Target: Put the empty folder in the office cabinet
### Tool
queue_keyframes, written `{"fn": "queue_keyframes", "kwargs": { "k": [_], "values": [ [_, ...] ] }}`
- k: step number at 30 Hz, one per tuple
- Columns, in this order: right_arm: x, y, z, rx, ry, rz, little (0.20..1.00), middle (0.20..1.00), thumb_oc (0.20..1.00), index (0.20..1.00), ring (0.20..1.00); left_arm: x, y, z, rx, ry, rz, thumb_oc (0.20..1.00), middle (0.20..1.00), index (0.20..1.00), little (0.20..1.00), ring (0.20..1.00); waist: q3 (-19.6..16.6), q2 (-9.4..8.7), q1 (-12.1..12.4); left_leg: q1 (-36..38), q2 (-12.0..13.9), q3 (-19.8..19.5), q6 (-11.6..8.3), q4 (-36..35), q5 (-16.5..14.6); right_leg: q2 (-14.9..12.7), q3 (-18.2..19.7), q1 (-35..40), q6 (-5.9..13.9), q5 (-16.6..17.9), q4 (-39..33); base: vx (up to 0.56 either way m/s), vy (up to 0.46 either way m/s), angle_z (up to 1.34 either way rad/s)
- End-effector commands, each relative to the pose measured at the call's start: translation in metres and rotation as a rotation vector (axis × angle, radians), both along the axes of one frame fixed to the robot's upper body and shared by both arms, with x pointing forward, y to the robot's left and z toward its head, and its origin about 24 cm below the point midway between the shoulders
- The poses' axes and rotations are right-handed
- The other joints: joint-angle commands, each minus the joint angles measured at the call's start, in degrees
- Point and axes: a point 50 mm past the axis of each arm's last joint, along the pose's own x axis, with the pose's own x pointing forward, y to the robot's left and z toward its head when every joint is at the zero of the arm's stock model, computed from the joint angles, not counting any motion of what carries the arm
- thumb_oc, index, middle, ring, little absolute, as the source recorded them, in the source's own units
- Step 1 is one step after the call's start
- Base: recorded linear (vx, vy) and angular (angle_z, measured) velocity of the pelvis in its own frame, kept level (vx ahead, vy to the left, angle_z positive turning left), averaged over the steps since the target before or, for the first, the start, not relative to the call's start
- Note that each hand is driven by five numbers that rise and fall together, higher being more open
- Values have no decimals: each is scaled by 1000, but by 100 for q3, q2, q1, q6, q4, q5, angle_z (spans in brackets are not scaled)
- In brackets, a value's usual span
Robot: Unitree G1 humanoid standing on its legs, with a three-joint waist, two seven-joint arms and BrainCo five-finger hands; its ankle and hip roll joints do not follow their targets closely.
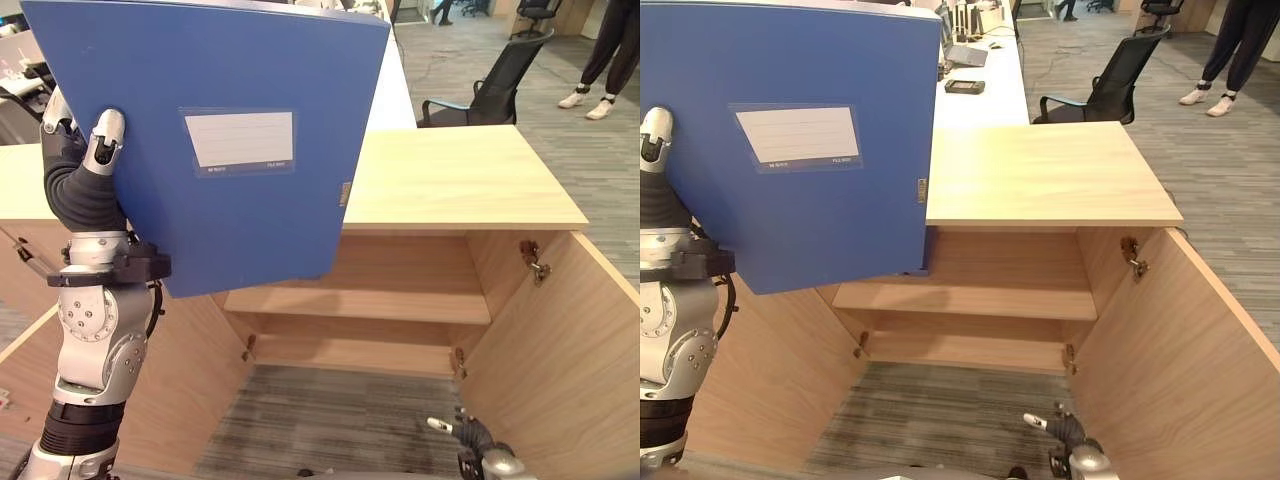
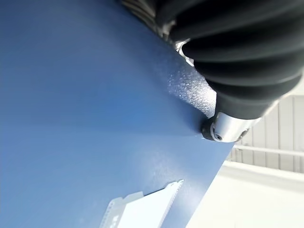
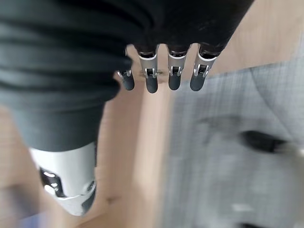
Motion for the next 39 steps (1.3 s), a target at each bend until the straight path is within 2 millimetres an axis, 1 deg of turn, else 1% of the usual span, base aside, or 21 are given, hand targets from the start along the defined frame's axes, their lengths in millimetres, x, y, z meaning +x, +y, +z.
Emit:
{"fn": "queue_keyframes", "kwargs": {
  "k": [1, 2, 3, 4, 6, 7, 8, 9, 10, 11, 15, 19, 20, 22, 25, 30, 32, 39],
  "values": [
    [47, 7, 38, 77, -238, 21, 1000, 1000, 1000, 1000, 1000, -1, -4, 19, 0, -80, -59, 200, 200, 200, 200, 200, 224, -346, 4, 177, 33, 68, -123, 73, -476, -450, -40, 380, 507, -723, 120, 0, 0, 0],
    [53, 9, 51, 103, -307, 32, 1000, 1000, 1000, 1000, 1000, 0, -4, 16, -2, -64, -63, 200, 200, 200, 200, 200, 228, -352, -7, 177, 36, 78, -122, 73, -477, -453, -38, 373, 508, -720, 119, 0, 0, 0],
    [64, 13, 74, 149, -421, 57, 1000, 1000, 1000, 1000, 1000, 1, -4, 12, -4, -42, -68, 200, 200, 200, 200, 200, 237, -367, -29, 177, 39, 98, -117, 73, -484, -452, -21, 357, 510, -714, 116, 0, 0, 0],
    [69, 16, 88, 173, -483, 82, 1000, 1000, 1000, 1000, 1000, 2, -4, 9, -1, -30, -67, 200, 200, 200, 200, 200, 238, -374, -37, 178, 40, 114, -113, 73, -484, -453, -10, 350, 510, -711, 116, 0, 0, 0],
    [73, 20, 108, 205, -563, 117, 1000, 1000, 1000, 1000, 1000, 3, -5, 4, -3, -5, -74, 200, 200, 200, 200, 200, 237, -379, -46, 184, 43, 131, -107, 73, -489, -457, 2, 343, 511, -707, 118, 6, 10, -5],
    [77, 24, 121, 228, -620, 141, 1000, 1000, 1000, 1000, 1000, 4, -6, 1, -3, 11, -80, 200, 200, 200, 200, 200, 244, -394, -60, 184, 45, 140, -100, 73, -492, -456, 11, 335, 510, -705, 120, 6, 7, -4],
    [78, 26, 130, 251, -657, 153, 1000, 1000, 1000, 1000, 1000, 4, -7, -1, 2, 17, -79, 200, 200, 200, 200, 200, 238, -398, -68, 186, 48, 146, -96, 73, -492, -457, 20, 336, 509, -705, 120, 0, 0, 0],
    [78, 26, 130, 251, -657, 153, 1000, 1000, 1000, 1000, 1000, 4, -7, -1, 1, 18, -79, 200, 200, 200, 200, 200, 237, -396, -66, 186, 48, 146, -96, 73, -492, -457, 20, 336, 509, -706, 120, 0, 0, 0],
    [79, 29, 138, 279, -692, 169, 1000, 1000, 1000, 1000, 1000, 5, -8, -2, 2, 21, -81, 200, 200, 200, 200, 200, 231, -402, -76, 186, 51, 155, -94, 73, -496, -457, 23, 334, 510, -702, 119, 8, 2, -6],
    [81, 38, 154, 320, -753, 210, 1000, 1000, 1000, 1000, 1000, 6, -10, -5, 0, 39, -82, 200, 200, 200, 200, 200, 227, -420, -95, 192, 59, 175, -94, 73, -501, -461, 34, 327, 510, -698, 119, 11, 6, -6],
    [83, 58, 181, 427, -860, 293, 1000, 1000, 1000, 1000, 1000, 9, -14, -14, -7, 75, -91, 200, 200, 200, 200, 200, 225, -433, -132, 206, 68, 211, -90, 73, -512, -462, 69, 314, 508, -690, 122, -2, 8, -5],
    [84, 75, 197, 505, -911, 367, 1000, 1000, 1000, 1000, 1000, 11, -17, -19, 2, 97, -99, 200, 200, 200, 200, 200, 215, -440, -136, 214, 74, 235, -87, 73, -514, -456, 93, 311, 499, -692, 123, -6, 6, -4],
    [84, 75, 197, 506, -911, 367, 1000, 1000, 1000, 1000, 1000, 11, -17, -19, 2, 97, -99, 200, 200, 200, 200, 200, 216, -440, -137, 214, 74, 236, -87, 73, -514, -456, 94, 311, 499, -692, 123, -8, 6, -6],
    [84, 87, 203, 581, -923, 406, 1000, 1000, 1000, 1000, 1000, 12, -20, -23, -2, 113, -114, 200, 200, 200, 200, 200, 212, -450, -144, 213, 79, 266, -88, 73, -515, -457, 102, 305, 494, -688, 120, -7, 2, -4],
    [83, 98, 205, 637, -919, 441, 1000, 1000, 1000, 1000, 1000, 13, -23, -26, -2, 122, -132, 200, 200, 200, 200, 200, 211, -452, -149, 214, 83, 276, -93, 73, -510, -458, 118, 289, 490, -680, 118, 0, 0, 0],
    [82, 107, 207, 680, -910, 478, 1000, 1000, 1000, 1000, 1000, 14, -28, -27, 7, 125, -148, 200, 200, 200, 200, 200, 214, -474, -149, 206, 89, 286, -97, 73, -503, -457, 126, 278, 491, -674, 120, 0, 0, 0],
    [81, 114, 209, 717, -902, 516, 1000, 1000, 1000, 1000, 1000, 16, -31, -26, 13, 122, -160, 200, 200, 200, 200, 200, 218, -477, -151, 199, 91, 291, -102, 73, -497, -459, 129, 266, 496, -668, 123, 0, 0, 0],
    [77, 120, 214, 748, -888, 606, 1000, 1000, 1000, 1000, 1000, 19, -37, -26, 54, 118, -184, 200, 200, 200, 200, 200, 220, -512, -160, 188, 99, 317, -110, 73, -499, -463, 142, 253, 507, -655, 119, 0, 0, 0]
  ]
}}
